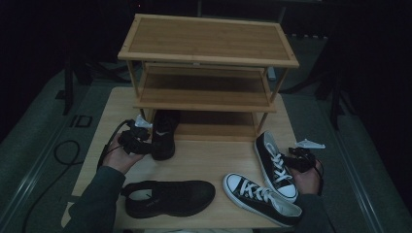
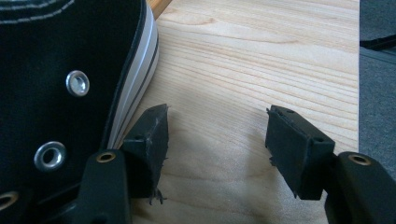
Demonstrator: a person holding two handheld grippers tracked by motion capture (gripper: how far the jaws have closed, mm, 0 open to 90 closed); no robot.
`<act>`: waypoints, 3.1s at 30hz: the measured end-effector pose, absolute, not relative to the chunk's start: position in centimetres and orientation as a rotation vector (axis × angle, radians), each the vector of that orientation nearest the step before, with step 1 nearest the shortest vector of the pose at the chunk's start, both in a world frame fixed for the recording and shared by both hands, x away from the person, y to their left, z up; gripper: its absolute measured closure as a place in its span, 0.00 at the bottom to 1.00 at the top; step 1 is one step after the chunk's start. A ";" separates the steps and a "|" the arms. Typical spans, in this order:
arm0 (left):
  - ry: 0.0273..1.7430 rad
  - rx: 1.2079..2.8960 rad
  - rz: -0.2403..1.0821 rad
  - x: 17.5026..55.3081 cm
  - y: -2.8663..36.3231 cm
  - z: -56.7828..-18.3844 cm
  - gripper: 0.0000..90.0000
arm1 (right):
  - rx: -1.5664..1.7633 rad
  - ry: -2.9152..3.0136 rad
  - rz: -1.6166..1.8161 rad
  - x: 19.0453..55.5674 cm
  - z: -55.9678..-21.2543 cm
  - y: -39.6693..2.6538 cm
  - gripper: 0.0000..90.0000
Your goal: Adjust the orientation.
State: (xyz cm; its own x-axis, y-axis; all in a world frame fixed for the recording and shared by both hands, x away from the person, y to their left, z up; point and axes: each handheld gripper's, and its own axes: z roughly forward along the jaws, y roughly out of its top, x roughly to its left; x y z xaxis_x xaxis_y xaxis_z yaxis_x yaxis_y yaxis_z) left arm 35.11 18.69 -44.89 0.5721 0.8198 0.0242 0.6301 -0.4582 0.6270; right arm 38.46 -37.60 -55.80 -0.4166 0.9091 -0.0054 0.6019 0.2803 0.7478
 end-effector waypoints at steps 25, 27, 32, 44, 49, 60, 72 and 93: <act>1.177 2.360 0.384 36.2 17.0 -46.8 0.76 | 1.358 2.121 0.949 38.5 -55.8 -37.6 0.44; 1.176 2.362 0.391 36.1 17.0 -46.7 0.76 | 1.358 2.121 0.948 38.5 -55.8 -37.6 0.44; 1.172 2.335 0.393 35.1 17.4 -46.3 0.76 | 1.358 2.121 0.949 38.5 -55.8 -37.6 0.44; 1.063 2.498 0.294 34.0 16.2 -48.4 1.00 | 1.358 2.121 0.949 38.5 -55.8 -37.6 0.44; 1.079 2.514 0.304 34.3 16.2 -48.9 1.00 | 1.358 2.121 0.949 38.5 -55.8 -37.6 0.44; 1.097 2.514 0.305 35.0 16.5 -49.2 1.00 | 1.358 2.121 0.949 38.5 -55.8 -37.6 0.44; 1.091 2.513 0.279 35.3 16.7 -49.0 1.00 | 1.360 2.121 0.949 38.5 -55.8 -37.6 0.44; 1.137 2.459 0.346 35.8 17.3 -48.1 1.00 | 1.359 2.118 0.946 38.5 -55.8 -37.6 0.44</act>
